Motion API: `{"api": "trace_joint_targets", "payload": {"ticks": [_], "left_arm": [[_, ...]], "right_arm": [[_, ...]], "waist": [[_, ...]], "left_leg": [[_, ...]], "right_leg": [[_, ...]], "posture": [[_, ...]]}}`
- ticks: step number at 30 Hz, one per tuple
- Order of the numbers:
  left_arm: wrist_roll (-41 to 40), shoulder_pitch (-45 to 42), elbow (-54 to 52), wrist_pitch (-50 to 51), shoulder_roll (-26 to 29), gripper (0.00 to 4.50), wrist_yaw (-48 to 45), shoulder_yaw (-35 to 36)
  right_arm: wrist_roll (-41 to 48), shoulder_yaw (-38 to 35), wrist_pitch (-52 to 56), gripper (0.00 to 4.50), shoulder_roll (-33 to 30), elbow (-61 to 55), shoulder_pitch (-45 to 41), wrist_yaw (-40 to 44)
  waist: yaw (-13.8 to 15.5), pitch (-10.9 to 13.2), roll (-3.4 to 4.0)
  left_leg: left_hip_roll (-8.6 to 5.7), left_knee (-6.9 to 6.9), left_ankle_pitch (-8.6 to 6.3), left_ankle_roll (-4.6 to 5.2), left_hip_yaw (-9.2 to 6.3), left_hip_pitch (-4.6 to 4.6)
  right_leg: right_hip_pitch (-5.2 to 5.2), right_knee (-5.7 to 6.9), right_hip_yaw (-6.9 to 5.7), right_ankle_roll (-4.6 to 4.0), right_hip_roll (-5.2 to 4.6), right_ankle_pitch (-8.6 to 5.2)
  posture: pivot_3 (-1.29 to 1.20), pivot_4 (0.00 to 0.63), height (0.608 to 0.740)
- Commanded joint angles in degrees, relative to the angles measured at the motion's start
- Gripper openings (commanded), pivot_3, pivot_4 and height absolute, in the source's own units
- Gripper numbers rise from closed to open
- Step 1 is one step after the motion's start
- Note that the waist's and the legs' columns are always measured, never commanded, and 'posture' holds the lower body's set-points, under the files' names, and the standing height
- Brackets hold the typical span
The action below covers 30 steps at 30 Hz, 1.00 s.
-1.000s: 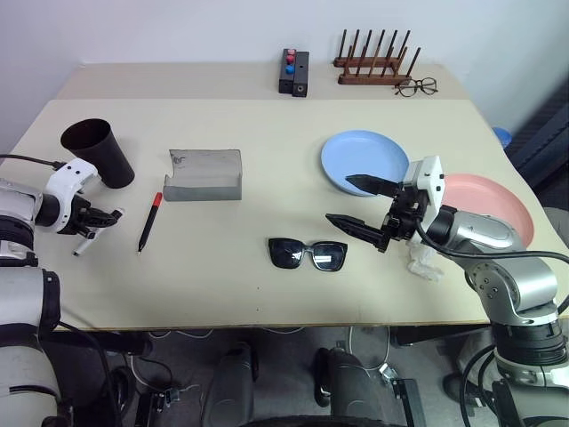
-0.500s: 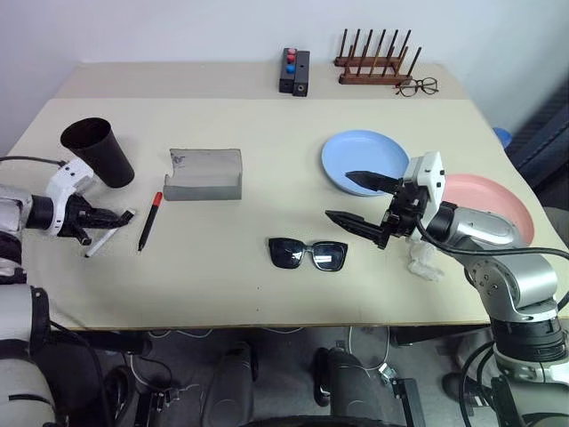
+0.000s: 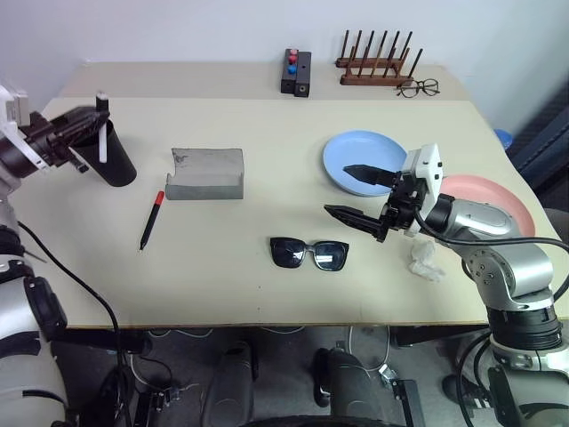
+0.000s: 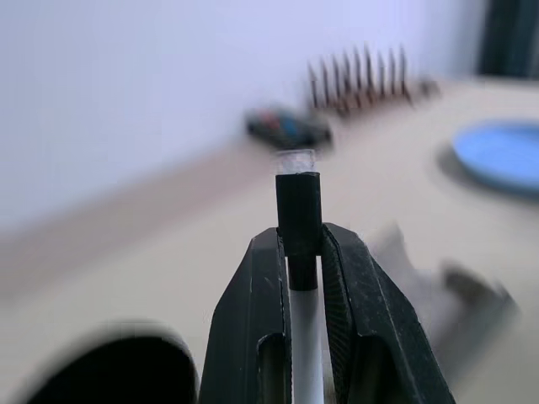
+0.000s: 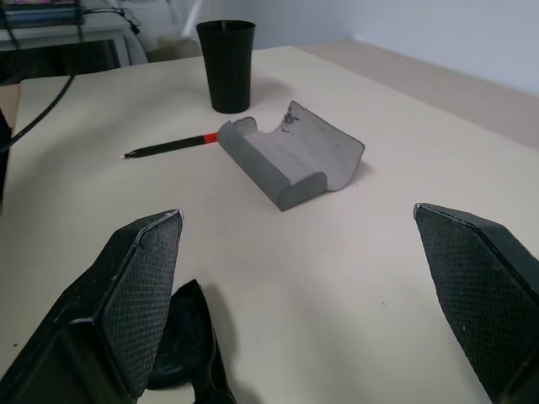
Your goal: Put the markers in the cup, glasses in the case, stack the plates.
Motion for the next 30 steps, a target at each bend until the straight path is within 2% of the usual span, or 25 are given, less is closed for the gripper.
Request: {"api": "trace_joint_targets", "payload": {"ticks": [1, 7, 13, 22, 30], "left_arm": [[-2.4, -4.7, 2.3, -6.4, 0.0, 0.01, 3.7, 3.2], [-2.0, -9.3, 9.2, -17.1, -0.7, 0.01, 11.1, 5.0], [-2.9, -9.2, 14.6, -24.9, -0.4, 0.01, 17.0, 8.1], [-4.6, -6.6, 16.1, -25.2, -3.7, 0.01, 17.4, 10.4], [-2.2, -3.4, 17.5, -25.6, -4.7, 0.01, 25.1, 9.6]], "right_arm": [[0.1, -0.7, -0.9, 4.5, -0.3, -0.9, -1.0, 0.1], [0.2, -1.0, -0.6, 4.5, -0.3, -1.4, -0.8, -0.5], [0.6, -2.0, -0.2, 4.5, -1.1, -2.7, 0.6, -1.2], [1.4, -2.7, 1.1, 4.5, -2.2, -4.5, 1.3, -1.8], [1.6, -2.5, 1.5, 4.5, -2.5, -4.7, 1.0, -2.2]], "waist": [[-0.1, 0.0, 0.0], [-0.1, 0.0, 0.0], [-0.1, 0.0, -0.01], [-0.1, 0.0, -0.03], [-0.1, 0.0, -0.03]], "left_leg": [[0.0, 0.0, 0.0, 0.0, 0.0, 0.01], [0.0, -0.02, 0.0, 0.0, 0.0, 0.04], [0.0, -0.02, 0.0, 0.0, 0.0, 0.04], [0.0, 0.01, 0.0, 0.0, 0.0, 0.04], [0.01, 0.0, 0.0, 0.0, -0.01, 0.05]], "right_leg": [[0.0, 0.0, 0.0, 0.0, 0.0, 0.0], [0.0, 0.03, 0.0, 0.01, 0.01, 0.0], [0.0, 0.03, 0.0, 0.01, 0.02, 0.0], [0.05, 0.02, 0.0, 0.01, 0.01, 0.01], [0.05, 0.03, 0.0, 0.01, 0.02, 0.01]], "posture": [[0.0, 0.15, 0.74], [0.0, 0.15, 0.74], [0.0, 0.15, 0.74], [0.0, 0.15, 0.74], [0.0, 0.15, 0.74]]}}
